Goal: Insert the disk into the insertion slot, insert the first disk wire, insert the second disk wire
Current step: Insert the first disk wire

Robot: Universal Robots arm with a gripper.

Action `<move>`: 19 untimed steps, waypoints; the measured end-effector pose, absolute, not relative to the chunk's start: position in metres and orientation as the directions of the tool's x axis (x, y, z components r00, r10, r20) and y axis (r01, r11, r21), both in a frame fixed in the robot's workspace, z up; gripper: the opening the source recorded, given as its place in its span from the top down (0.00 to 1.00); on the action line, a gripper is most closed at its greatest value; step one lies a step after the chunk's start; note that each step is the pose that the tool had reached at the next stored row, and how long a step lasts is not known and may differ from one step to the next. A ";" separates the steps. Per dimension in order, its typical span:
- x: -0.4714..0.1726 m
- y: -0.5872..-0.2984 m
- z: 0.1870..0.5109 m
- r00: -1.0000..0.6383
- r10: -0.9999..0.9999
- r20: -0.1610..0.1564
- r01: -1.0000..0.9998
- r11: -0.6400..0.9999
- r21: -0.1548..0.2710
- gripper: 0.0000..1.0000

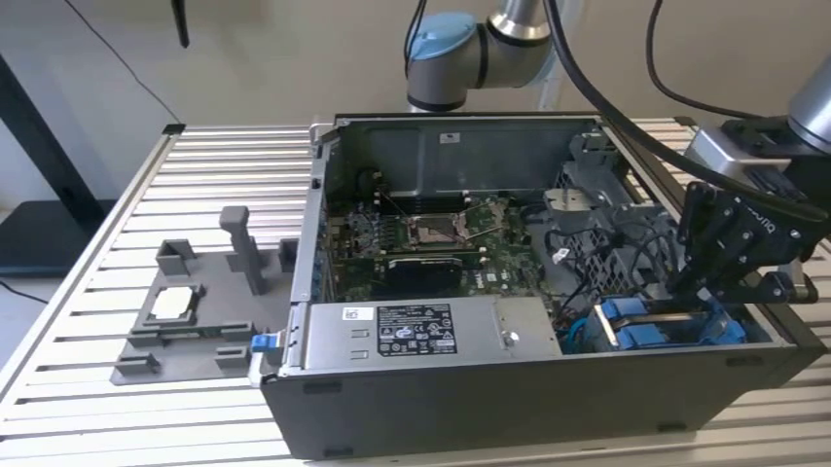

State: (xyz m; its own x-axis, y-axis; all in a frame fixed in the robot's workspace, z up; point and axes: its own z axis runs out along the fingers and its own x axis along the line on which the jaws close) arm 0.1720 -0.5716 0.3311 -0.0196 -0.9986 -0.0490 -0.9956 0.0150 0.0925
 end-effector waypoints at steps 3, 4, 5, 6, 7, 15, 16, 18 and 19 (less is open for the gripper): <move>0.172 -0.572 0.333 -0.020 -0.999 -0.049 -0.996 0.015 0.093 0.73; 0.172 -0.572 0.336 -0.020 -0.999 -0.048 -0.996 0.015 0.093 0.73; 0.172 -0.572 0.341 -0.020 -0.999 -0.048 -0.996 0.015 0.093 0.73; 0.172 -0.572 0.345 -0.020 -0.999 -0.049 -0.996 0.015 0.093 0.73; 0.172 -0.572 0.349 -0.020 -0.999 -0.048 -0.996 0.015 0.093 0.73; 0.172 -0.571 0.380 -0.019 -0.999 -0.048 -0.996 0.015 0.091 0.73; 0.171 -0.571 0.381 -0.019 -0.999 -0.048 -0.996 0.015 0.089 0.73; 0.170 -0.570 0.382 -0.019 -0.999 -0.049 -0.997 0.015 0.081 0.73; 0.168 -0.570 0.382 -0.019 -0.999 -0.049 -0.997 0.015 0.073 0.73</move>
State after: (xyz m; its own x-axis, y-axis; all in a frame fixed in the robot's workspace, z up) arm 0.1684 -0.5695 0.3824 -0.0187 -0.9986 -0.0487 -0.9972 0.0152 0.0727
